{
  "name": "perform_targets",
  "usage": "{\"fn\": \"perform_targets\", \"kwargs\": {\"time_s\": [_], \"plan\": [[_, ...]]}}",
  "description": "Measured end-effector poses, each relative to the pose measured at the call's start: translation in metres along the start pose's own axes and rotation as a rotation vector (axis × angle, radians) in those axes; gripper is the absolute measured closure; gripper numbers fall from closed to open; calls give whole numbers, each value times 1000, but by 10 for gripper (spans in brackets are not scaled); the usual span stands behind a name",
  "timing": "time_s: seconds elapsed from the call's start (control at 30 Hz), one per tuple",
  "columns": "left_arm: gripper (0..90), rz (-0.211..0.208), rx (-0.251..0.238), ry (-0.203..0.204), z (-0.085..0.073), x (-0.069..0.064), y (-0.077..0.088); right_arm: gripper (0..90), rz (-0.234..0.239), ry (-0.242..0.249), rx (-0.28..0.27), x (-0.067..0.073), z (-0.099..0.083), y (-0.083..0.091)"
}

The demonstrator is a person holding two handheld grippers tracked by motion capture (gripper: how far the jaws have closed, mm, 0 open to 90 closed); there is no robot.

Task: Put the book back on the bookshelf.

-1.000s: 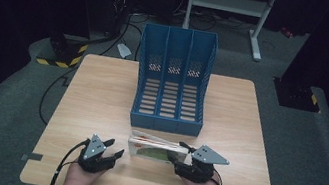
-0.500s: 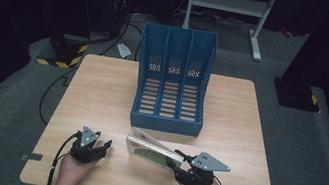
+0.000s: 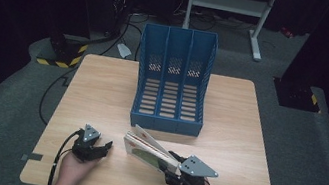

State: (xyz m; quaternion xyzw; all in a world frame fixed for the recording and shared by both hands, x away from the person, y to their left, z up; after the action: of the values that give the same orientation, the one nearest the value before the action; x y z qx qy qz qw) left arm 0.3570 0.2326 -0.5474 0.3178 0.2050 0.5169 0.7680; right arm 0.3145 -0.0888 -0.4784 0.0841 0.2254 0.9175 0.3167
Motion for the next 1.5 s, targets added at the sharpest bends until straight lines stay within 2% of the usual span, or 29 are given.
{"fn": "perform_targets", "kwargs": {"time_s": [0.17,0.33,0.47,0.63,0.83,1.0,1.33,1.5], "plan": [[392,-1,0,0,0,0,0,575,-4,-18,13,-2,2,-4],[392,-3,2,3,0,0,0,607,46,-34,44,-6,5,-3],[395,-2,1,3,0,0,0,608,44,-29,49,-6,6,-4],[395,-2,2,3,0,0,0,659,39,-22,64,-4,7,-4],[395,-3,2,9,0,0,0,739,0,-5,71,-2,7,-3],[395,-3,3,9,0,0,0,745,-19,-7,72,-2,7,-3],[394,-6,4,9,0,0,0,749,-15,-19,61,-3,7,-3],[394,-6,5,9,0,0,0,753,-24,3,49,0,9,-2]]}}
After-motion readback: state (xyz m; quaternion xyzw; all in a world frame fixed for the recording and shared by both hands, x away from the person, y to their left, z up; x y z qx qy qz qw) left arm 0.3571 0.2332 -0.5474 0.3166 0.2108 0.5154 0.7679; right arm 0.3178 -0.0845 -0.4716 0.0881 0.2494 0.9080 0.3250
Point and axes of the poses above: each handheld gripper's, and its own axes: y roughly backward along the jaws, z roughly out of its top, x roughly to its left, the point moved 3 cm from there along -y, roughly forward along the jaws, and after that the axes turned 4 degrees about x, right-handed, at the moved point
